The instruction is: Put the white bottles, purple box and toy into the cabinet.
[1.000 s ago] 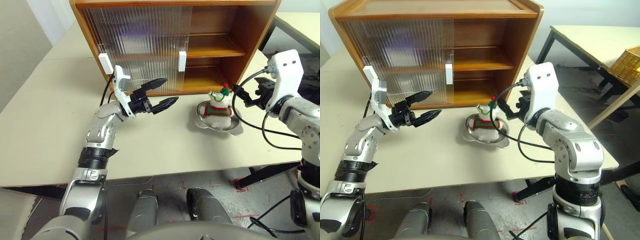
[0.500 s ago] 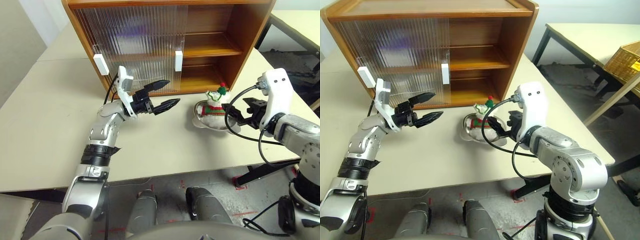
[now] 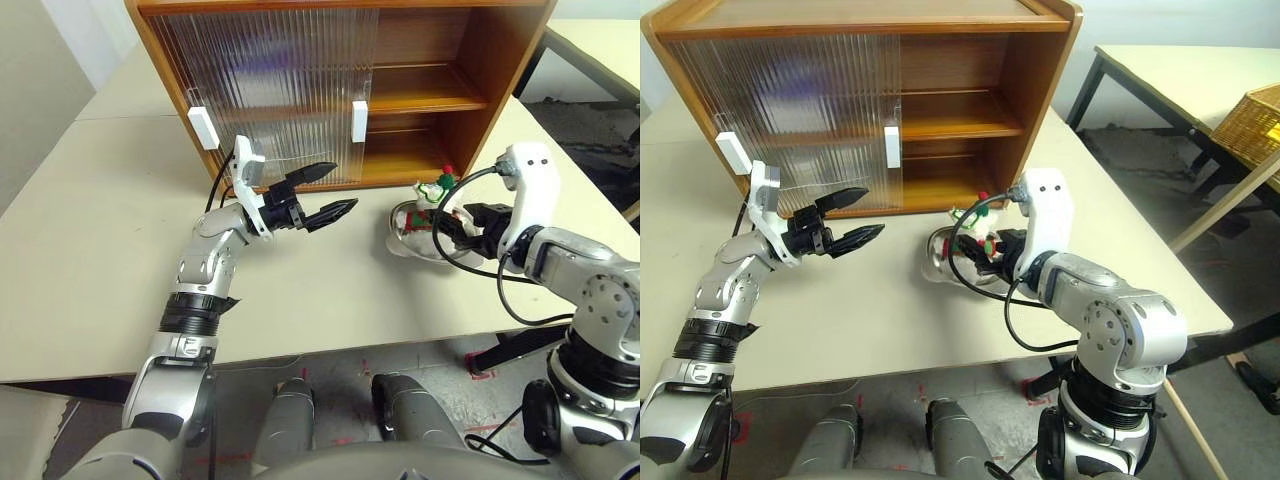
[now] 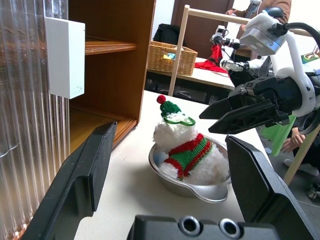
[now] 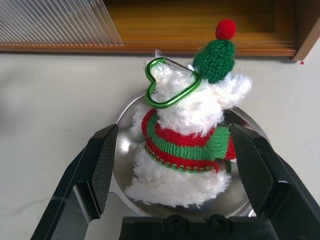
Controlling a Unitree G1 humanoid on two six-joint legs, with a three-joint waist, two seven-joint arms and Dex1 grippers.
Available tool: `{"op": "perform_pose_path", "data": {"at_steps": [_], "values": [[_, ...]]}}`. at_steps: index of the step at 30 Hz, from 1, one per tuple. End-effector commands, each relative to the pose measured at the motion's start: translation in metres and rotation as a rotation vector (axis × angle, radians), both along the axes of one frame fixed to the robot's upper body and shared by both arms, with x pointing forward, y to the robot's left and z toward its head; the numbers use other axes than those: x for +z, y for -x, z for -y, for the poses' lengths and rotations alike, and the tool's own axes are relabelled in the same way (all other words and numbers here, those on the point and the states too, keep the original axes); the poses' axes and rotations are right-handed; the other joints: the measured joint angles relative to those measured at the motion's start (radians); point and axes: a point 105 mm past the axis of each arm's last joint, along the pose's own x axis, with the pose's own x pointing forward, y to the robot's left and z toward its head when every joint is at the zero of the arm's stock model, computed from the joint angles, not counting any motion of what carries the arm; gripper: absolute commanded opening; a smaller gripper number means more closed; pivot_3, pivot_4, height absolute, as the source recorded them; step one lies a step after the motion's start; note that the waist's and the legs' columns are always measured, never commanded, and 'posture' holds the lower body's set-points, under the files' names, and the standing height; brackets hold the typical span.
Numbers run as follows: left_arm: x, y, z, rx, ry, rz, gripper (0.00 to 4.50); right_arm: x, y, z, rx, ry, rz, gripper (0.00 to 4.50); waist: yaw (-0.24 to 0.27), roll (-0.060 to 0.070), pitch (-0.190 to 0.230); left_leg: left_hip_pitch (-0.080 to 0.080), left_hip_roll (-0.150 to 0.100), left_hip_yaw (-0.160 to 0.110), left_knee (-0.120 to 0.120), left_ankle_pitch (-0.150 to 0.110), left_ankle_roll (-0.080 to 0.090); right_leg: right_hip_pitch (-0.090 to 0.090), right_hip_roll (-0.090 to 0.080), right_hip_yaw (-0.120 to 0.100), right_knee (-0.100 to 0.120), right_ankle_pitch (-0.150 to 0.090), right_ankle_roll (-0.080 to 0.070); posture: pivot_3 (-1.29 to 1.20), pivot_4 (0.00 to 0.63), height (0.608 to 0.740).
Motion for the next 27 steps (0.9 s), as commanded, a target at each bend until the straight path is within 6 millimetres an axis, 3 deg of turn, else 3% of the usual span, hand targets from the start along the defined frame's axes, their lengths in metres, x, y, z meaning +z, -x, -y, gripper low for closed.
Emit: {"op": "perform_pose_path", "data": {"at_steps": [1, 12, 27], "values": [[0.000, 0.003, -0.003, 0.010, -0.012, 0.009, 4.50, -0.006, -0.005, -0.004, -0.001, 0.009, -0.022, 4.45, 0.001, 0.000, 0.000, 0.000, 0.000, 0.000, 0.000, 0.000, 0.000, 0.000, 0.000, 0.000, 0.000, 0.000, 0.000, -0.01, 0.113, 0.740], [0.001, 0.003, -0.004, 0.022, -0.013, 0.012, 4.50, -0.025, -0.015, -0.013, -0.009, -0.004, -0.045, 4.45, 0.011, 0.000, 0.000, -0.001, 0.000, -0.001, -0.001, 0.000, -0.001, -0.002, 0.000, 0.000, 0.000, 0.000, -0.001, 0.00, 0.110, 0.740], [0.004, 0.004, -0.004, 0.020, -0.008, 0.022, 4.50, -0.043, -0.024, 0.004, -0.070, 0.033, -0.026, 4.45, 0.016, 0.000, 0.000, -0.002, 0.000, -0.001, -0.001, -0.001, -0.001, -0.002, 0.000, 0.000, 0.000, 0.000, -0.001, 0.00, 0.112, 0.740]]}}
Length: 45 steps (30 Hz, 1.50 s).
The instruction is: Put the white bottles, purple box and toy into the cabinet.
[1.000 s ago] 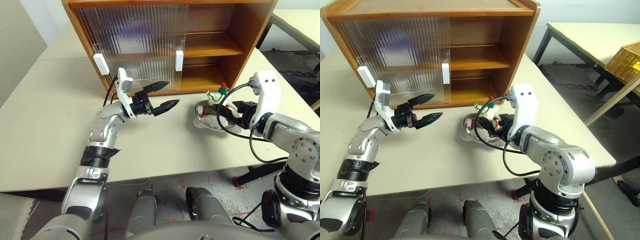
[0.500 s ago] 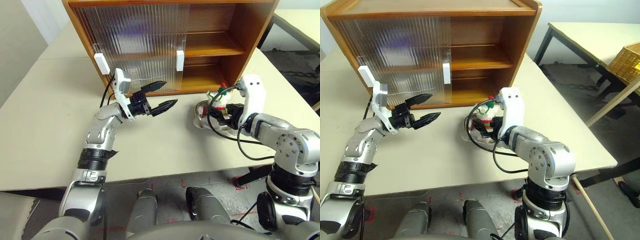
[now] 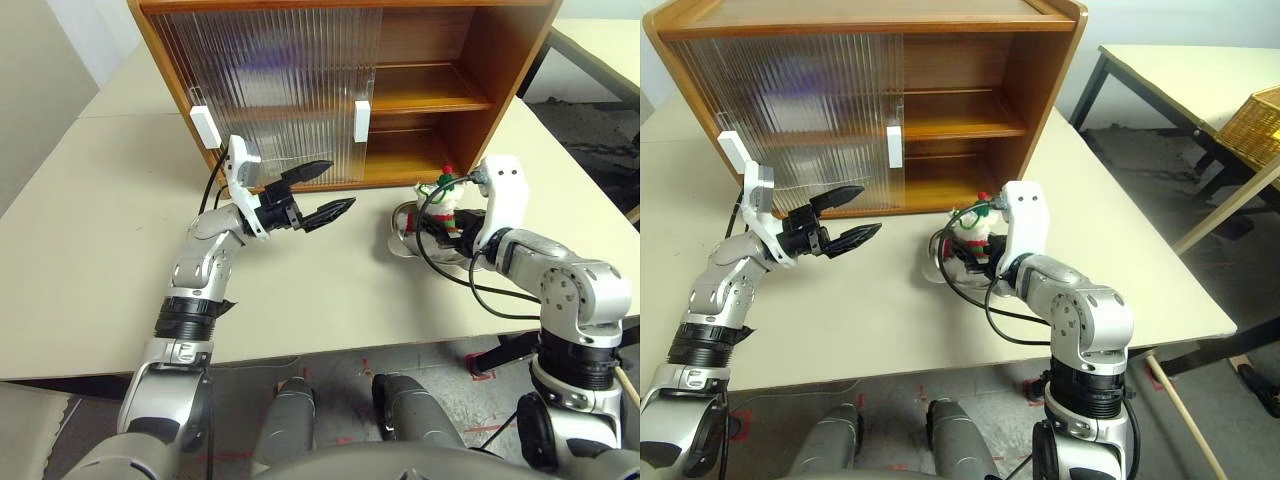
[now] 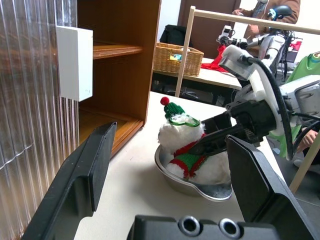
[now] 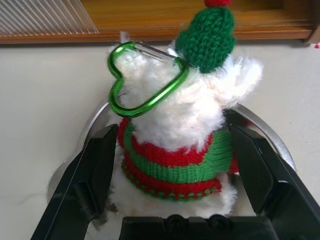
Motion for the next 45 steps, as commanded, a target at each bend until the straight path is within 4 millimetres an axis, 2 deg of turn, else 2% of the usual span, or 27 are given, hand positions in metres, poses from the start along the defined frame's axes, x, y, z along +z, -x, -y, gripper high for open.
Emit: {"op": "perform_pose_path", "data": {"at_steps": [1, 3, 7, 11, 13, 15, 20, 26, 29, 33, 39, 45], "values": [[0.000, 0.002, -0.001, -0.002, -0.005, 0.001, 4.50, -0.006, 0.000, 0.002, 0.000, 0.020, 0.002, 4.29, 0.001, 0.000, 0.000, 0.000, 0.000, 0.000, 0.000, 0.000, 0.000, 0.000, 0.000, 0.000, 0.000, 0.000, 0.000, 0.00, 0.111, 0.740], [0.000, 0.002, -0.001, -0.002, -0.005, 0.000, 4.50, -0.006, -0.001, 0.002, 0.003, 0.021, 0.011, 3.80, 0.001, 0.000, 0.000, 0.000, 0.000, 0.000, 0.000, 0.000, 0.000, 0.000, 0.000, 0.000, 0.000, 0.000, 0.000, 0.00, 0.112, 0.740], [0.000, 0.001, 0.000, -0.005, -0.005, 0.000, 4.50, -0.002, -0.003, 0.003, -0.003, 0.033, 0.039, 2.28, 0.001, 0.000, 0.000, 0.000, 0.000, 0.000, 0.000, 0.000, 0.000, 0.000, 0.000, 0.000, 0.000, 0.000, 0.000, -0.01, 0.112, 0.740], [-0.001, 0.001, 0.001, -0.008, -0.005, -0.003, 4.50, 0.001, -0.004, 0.003, 0.001, 0.037, 0.053, 0.97, 0.001, 0.000, 0.000, 0.000, 0.000, 0.000, 0.000, 0.000, 0.000, 0.000, 0.000, 0.000, 0.000, 0.000, 0.000, -0.01, 0.113, 0.740], [-0.001, 0.001, 0.001, -0.009, -0.005, -0.004, 4.50, 0.003, -0.004, 0.003, 0.004, 0.039, 0.063, 0.54, 0.001, 0.000, 0.000, 0.000, 0.000, 0.000, 0.000, 0.000, 0.000, 0.000, 0.000, 0.000, 0.000, 0.000, 0.000, -0.01, 0.113, 0.740], [-0.002, 0.000, 0.001, -0.009, -0.005, -0.005, 4.50, 0.009, -0.003, 0.004, 0.008, 0.043, 0.078, 0.32, 0.000, 0.000, 0.000, 0.000, 0.000, 0.000, 0.000, 0.000, 0.000, 0.000, 0.000, 0.000, 0.000, 0.000, 0.000, -0.02, 0.112, 0.740], [-0.002, 0.000, 0.001, -0.012, -0.006, -0.007, 4.50, 0.018, 0.000, 0.003, 0.022, 0.048, 0.098, 0.29, -0.001, 0.000, 0.000, 0.000, 0.000, 0.000, 0.000, 0.000, 0.000, 0.000, 0.000, 0.000, 0.000, 0.000, 0.000, -0.02, 0.110, 0.740], [-0.003, -0.001, 0.003, -0.020, -0.007, -0.011, 4.50, 0.038, 0.008, 0.007, 0.064, 0.080, 0.141, 0.29, -0.002, 0.000, 0.000, -0.001, 0.000, 0.001, 0.000, 0.000, 0.000, 0.000, 0.000, 0.000, 0.000, 0.000, 0.000, -0.04, 0.106, 0.740], [-0.003, -0.002, 0.004, -0.024, -0.008, -0.010, 4.50, 0.057, 0.009, 0.007, 0.091, 0.094, 0.184, 0.29, -0.005, 0.000, 0.000, -0.001, 0.000, 0.001, 0.000, 0.000, 0.000, 0.000, 0.000, 0.000, 0.000, 0.000, 0.000, -0.05, 0.101, 0.740], [-0.003, -0.004, 0.006, -0.032, -0.007, -0.008, 4.50, 0.085, -0.001, 0.014, 0.088, 0.102, 0.253, 0.29, -0.007, 0.000, 0.000, -0.001, 0.000, 0.001, 0.001, 0.000, 0.000, 0.000, 0.000, 0.000, 0.000, 0.000, 0.000, -0.05, 0.094, 0.740], [-0.001, -0.005, 0.007, -0.033, -0.002, 0.001, 4.50, 0.111, -0.015, 0.013, 0.114, 0.070, 0.362, 0.29, -0.007, 0.000, 0.000, 0.000, 0.000, 0.001, 0.001, 0.000, 0.001, 0.000, 0.001, 0.000, 0.000, 0.000, 0.001, -0.04, 0.086, 0.740], [-0.001, -0.004, 0.006, -0.024, -0.001, 0.006, 4.50, 0.118, -0.027, 0.010, 0.183, 0.036, 0.427, 0.29, -0.005, 0.000, 0.000, -0.001, 0.000, 0.002, 0.002, 0.001, 0.001, 0.000, 0.001, -0.001, 0.000, 0.000, 0.001, -0.01, 0.081, 0.740]]}}
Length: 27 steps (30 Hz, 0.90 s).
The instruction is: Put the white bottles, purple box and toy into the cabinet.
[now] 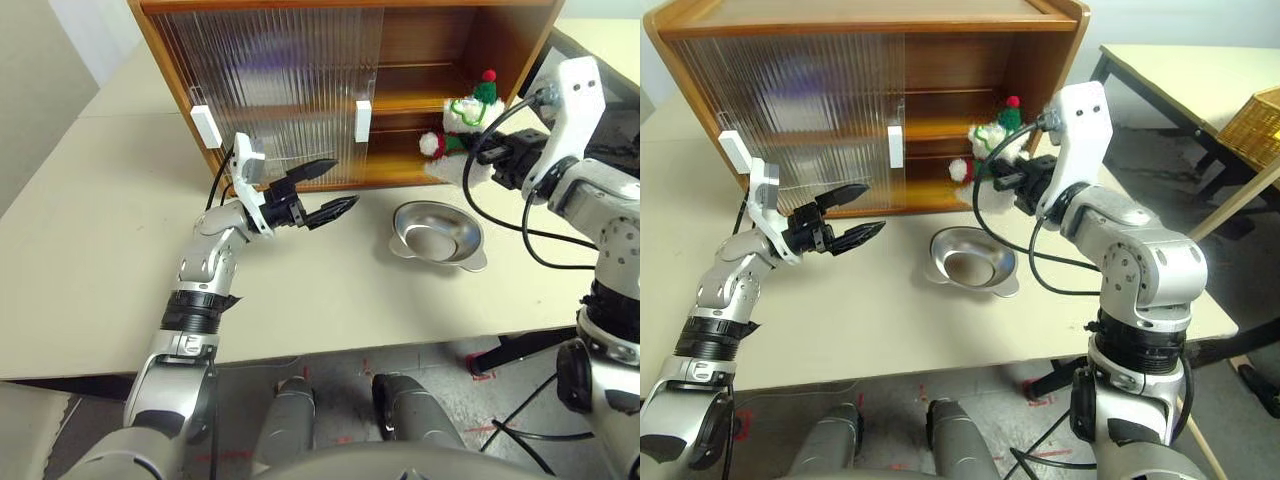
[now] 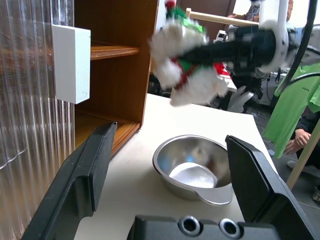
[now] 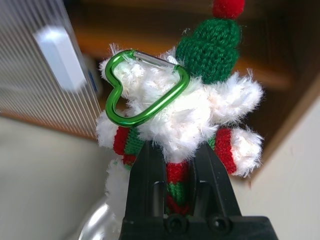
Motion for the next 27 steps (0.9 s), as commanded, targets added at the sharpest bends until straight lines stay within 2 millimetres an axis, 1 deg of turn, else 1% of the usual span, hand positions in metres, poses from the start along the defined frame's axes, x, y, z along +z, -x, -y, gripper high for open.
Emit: {"op": "perform_pose_path", "data": {"at_steps": [1, 7, 12, 19, 22, 27], "values": [[-0.001, 0.001, 0.000, 0.002, -0.013, 0.006, 4.50, 0.000, -0.007, -0.003, 0.036, -0.002, 0.023, 0.29, 0.002, 0.000, 0.000, 0.000, 0.000, 0.000, 0.000, 0.000, 0.000, 0.000, 0.000, 0.000, 0.000, 0.000, 0.000, -0.01, 0.081, 0.740], [-0.001, 0.002, -0.002, 0.010, -0.015, 0.009, 4.50, 0.004, -0.022, -0.006, 0.054, -0.008, 0.070, 0.29, 0.004, 0.000, 0.000, 0.001, 0.000, 0.000, 0.002, 0.002, 0.002, 0.001, 0.000, 0.000, 0.001, 0.003, 0.001, 0.00, 0.080, 0.740], [0.000, 0.002, -0.002, 0.016, -0.014, 0.011, 4.50, 0.021, -0.036, -0.010, 0.048, -0.022, 0.145, 0.29, 0.005, 0.000, 0.000, 0.002, 0.000, 0.000, 0.002, 0.004, 0.005, 0.002, 0.000, 0.000, 0.001, 0.005, 0.000, 0.01, 0.080, 0.740], [-0.001, 0.003, -0.002, 0.027, -0.011, 0.009, 4.50, 0.040, -0.049, -0.010, 0.038, -0.040, 0.208, 0.29, 0.008, 0.000, 0.000, 0.003, 0.000, 0.000, 0.002, 0.005, 0.006, 0.002, 0.000, 0.000, 0.002, 0.006, -0.001, 0.02, 0.082, 0.740], [-0.001, 0.003, -0.002, 0.029, -0.011, 0.008, 4.50, 0.042, -0.053, -0.009, 0.032, -0.040, 0.219, 0.29, 0.009, 0.000, 0.000, 0.003, 0.000, 0.000, 0.002, 0.005, 0.006, 0.002, -0.001, 0.000, 0.002, 0.006, -0.001, 0.02, 0.085, 0.740], [-0.001, 0.003, -0.004, 0.033, -0.011, 0.007, 4.50, 0.043, -0.068, -0.007, 0.007, -0.035, 0.235, 0.29, 0.012, 0.001, 0.000, 0.003, 0.000, 0.000, 0.002, 0.005, 0.006, 0.001, -0.001, 0.000, 0.002, 0.007, -0.002, 0.02, 0.089, 0.740]]}}
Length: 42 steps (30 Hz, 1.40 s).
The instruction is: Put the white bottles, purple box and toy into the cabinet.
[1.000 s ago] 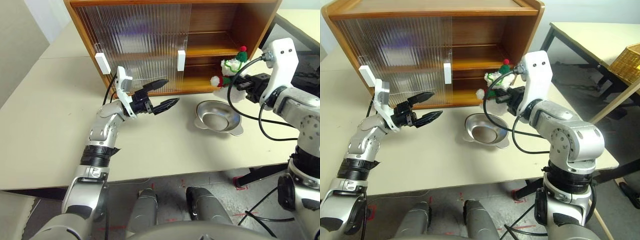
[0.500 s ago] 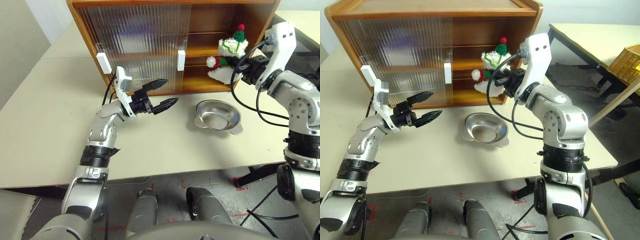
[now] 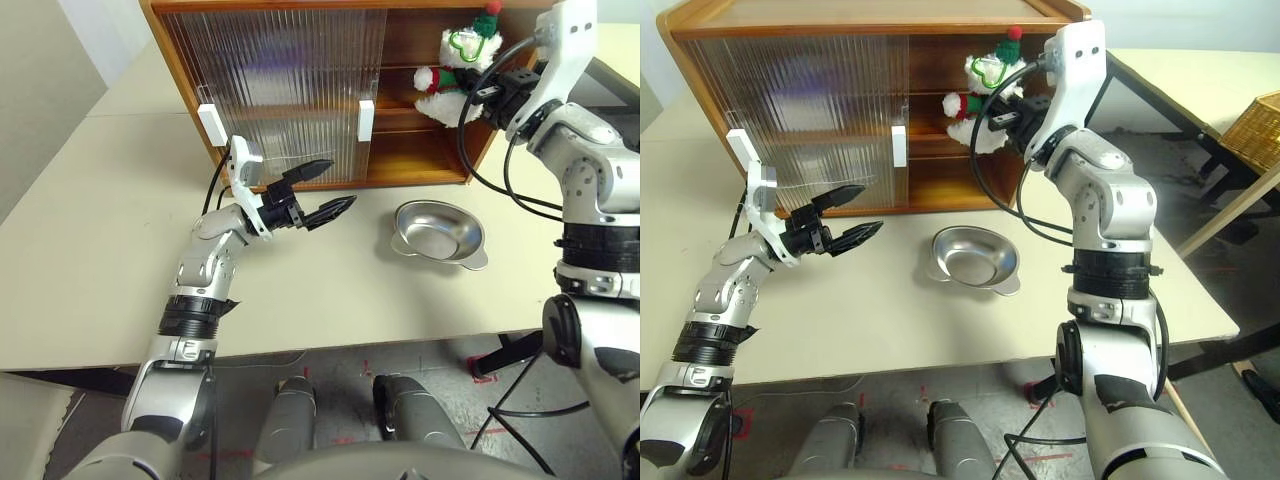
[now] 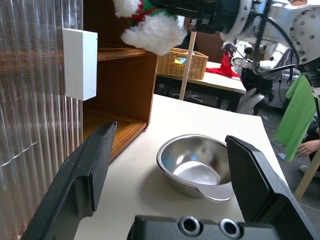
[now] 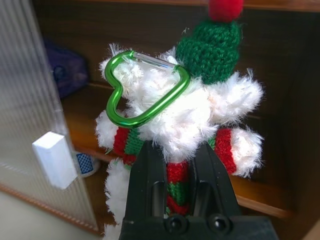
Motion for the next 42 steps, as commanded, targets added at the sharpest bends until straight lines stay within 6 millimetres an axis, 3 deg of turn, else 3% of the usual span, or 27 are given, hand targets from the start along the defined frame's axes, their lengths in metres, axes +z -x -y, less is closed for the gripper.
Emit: {"op": "perform_pose_path", "data": {"at_steps": [1, 14, 22, 42], "values": [[0.000, 0.002, 0.000, -0.003, -0.013, 0.007, 4.50, 0.002, -0.009, -0.002, -0.007, 0.022, 0.021, 0.29, 0.000, 0.000, 0.000, 0.000, 0.000, 0.000, 0.000, 0.000, 0.000, 0.000, 0.000, 0.000, 0.000, 0.000, 0.000, 0.02, 0.090, 0.740], [0.002, 0.004, -0.004, 0.012, -0.016, 0.007, 4.50, -0.005, -0.044, 0.001, -0.067, 0.049, 0.052, 0.29, 0.006, 0.000, 0.000, -0.001, 0.002, -0.001, -0.003, 0.000, 0.000, -0.002, -0.001, 0.000, 0.000, 0.005, -0.009, 0.05, 0.095, 0.740], [0.004, 0.005, -0.005, 0.024, -0.017, 0.008, 4.50, -0.008, -0.061, -0.010, -0.094, 0.026, 0.070, 0.29, 0.008, 0.000, 0.000, -0.001, 0.004, -0.002, -0.004, 0.000, -0.001, -0.004, -0.001, 0.001, 0.000, 0.006, -0.010, 0.06, 0.099, 0.740], [0.008, 0.009, -0.007, 0.041, -0.023, 0.010, 4.50, -0.024, -0.070, -0.011, -0.150, 0.021, 0.025, 0.28, 0.025, 0.000, 0.000, -0.003, 0.007, -0.005, -0.008, -0.003, -0.006, -0.005, -0.001, 0.003, 0.000, 0.003, -0.019, 0.08, 0.106, 0.740]]}}
